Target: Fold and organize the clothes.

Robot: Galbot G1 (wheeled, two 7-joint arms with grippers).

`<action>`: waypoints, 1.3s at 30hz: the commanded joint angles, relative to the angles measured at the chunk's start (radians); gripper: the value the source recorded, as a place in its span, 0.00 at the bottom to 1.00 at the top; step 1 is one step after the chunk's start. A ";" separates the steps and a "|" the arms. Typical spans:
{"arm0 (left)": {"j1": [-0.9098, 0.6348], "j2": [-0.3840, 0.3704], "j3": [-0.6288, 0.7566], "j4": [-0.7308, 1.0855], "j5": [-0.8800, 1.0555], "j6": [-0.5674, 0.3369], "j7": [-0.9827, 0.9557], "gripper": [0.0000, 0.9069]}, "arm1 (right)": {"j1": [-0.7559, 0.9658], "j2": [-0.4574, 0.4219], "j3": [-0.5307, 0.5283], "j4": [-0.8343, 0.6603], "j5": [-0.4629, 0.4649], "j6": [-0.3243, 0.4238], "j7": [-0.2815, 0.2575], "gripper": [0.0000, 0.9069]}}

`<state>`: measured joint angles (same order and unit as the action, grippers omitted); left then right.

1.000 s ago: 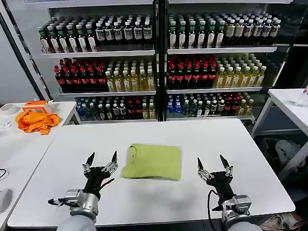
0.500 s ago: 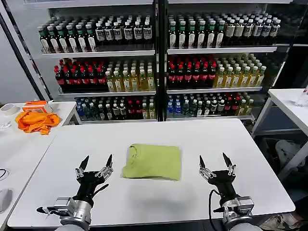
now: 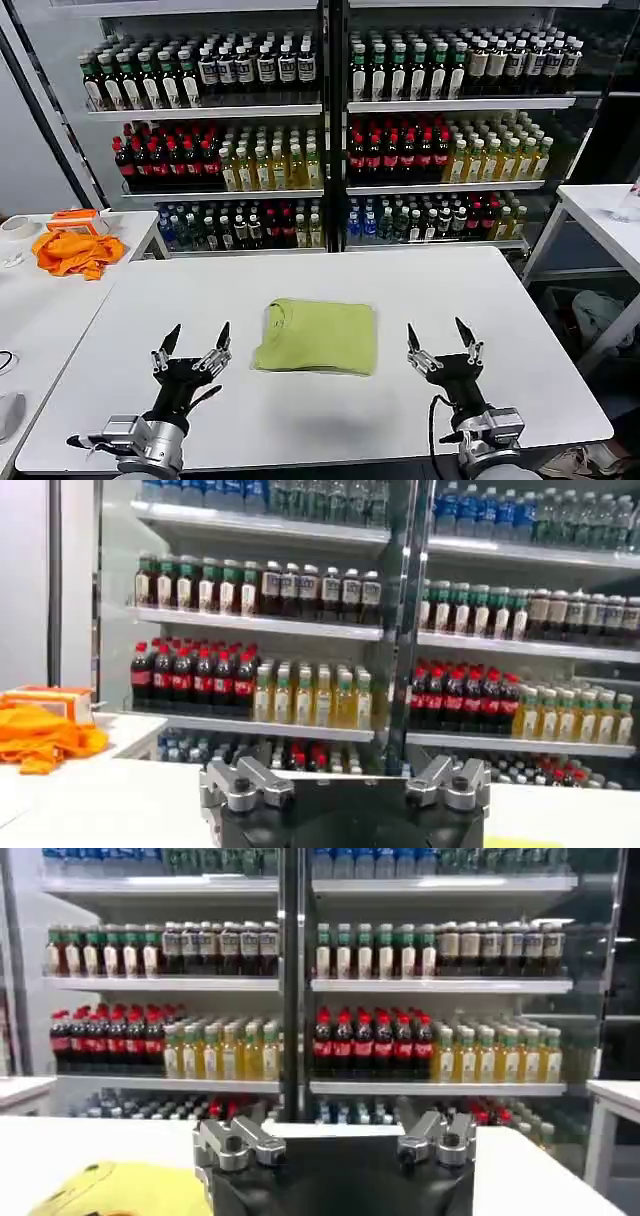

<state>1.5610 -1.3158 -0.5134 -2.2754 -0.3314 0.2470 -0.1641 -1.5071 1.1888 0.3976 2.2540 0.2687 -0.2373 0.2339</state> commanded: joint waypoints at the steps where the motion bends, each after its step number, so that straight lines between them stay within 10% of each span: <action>1: 0.011 -0.002 -0.011 -0.015 -0.003 -0.003 0.009 1.00 | 0.002 0.004 -0.012 0.011 -0.002 -0.014 -0.006 1.00; 39: 0.020 0.002 -0.021 -0.037 -0.011 0.007 0.020 1.00 | 0.013 0.012 0.015 -0.001 0.007 0.008 0.045 1.00</action>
<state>1.5811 -1.3131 -0.5350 -2.3129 -0.3425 0.2531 -0.1448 -1.4918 1.2074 0.3927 2.2600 0.2730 -0.2501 0.2553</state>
